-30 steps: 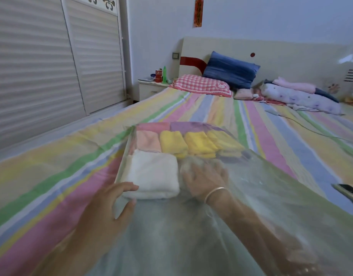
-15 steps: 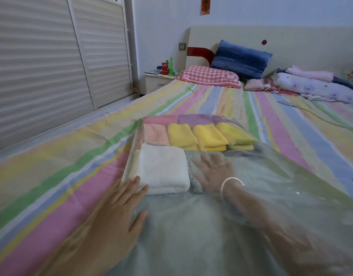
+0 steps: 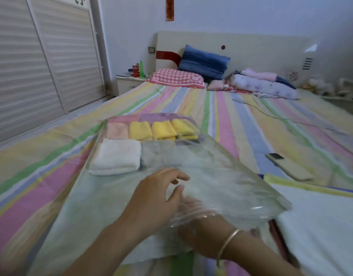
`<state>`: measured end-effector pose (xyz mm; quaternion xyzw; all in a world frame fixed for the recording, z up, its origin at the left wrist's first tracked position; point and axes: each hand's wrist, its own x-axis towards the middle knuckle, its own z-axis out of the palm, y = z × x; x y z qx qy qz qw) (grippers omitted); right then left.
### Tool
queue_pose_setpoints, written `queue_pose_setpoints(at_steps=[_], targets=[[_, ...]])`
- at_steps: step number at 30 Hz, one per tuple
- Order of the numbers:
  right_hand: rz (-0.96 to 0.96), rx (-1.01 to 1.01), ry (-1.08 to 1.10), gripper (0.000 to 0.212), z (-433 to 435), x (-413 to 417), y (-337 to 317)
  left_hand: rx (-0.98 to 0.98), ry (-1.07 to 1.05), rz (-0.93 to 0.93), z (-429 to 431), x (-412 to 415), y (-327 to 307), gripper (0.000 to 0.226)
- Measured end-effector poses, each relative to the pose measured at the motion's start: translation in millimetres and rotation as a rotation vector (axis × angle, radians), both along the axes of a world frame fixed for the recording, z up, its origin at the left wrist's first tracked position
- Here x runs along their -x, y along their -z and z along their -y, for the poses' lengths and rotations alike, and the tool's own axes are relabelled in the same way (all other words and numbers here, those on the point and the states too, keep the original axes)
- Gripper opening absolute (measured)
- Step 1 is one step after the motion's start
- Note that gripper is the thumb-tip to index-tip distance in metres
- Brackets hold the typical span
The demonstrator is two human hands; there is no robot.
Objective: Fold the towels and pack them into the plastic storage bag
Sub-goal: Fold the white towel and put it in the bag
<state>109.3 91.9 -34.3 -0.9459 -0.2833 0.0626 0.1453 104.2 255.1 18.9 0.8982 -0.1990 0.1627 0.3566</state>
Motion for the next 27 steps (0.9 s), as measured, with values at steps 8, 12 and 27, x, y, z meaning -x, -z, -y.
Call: queue_pose_setpoints(at_steps=[8, 12, 27], targets=[[0.204, -0.289, 0.271, 0.017, 173.6, 113.8, -28.0, 0.077, 0.197, -0.004, 151.9, 69.4, 14.2, 0.023], [0.102, -0.151, 0.405, 0.010, 232.3, 151.5, -15.9, 0.043, 0.284, -0.103, 198.5, 108.4, 41.4, 0.018], [0.102, -0.404, 0.442, 0.015, 254.7, 174.1, 39.2, -0.026, 0.164, -0.243, 202.0, 148.4, 83.5, 0.021]])
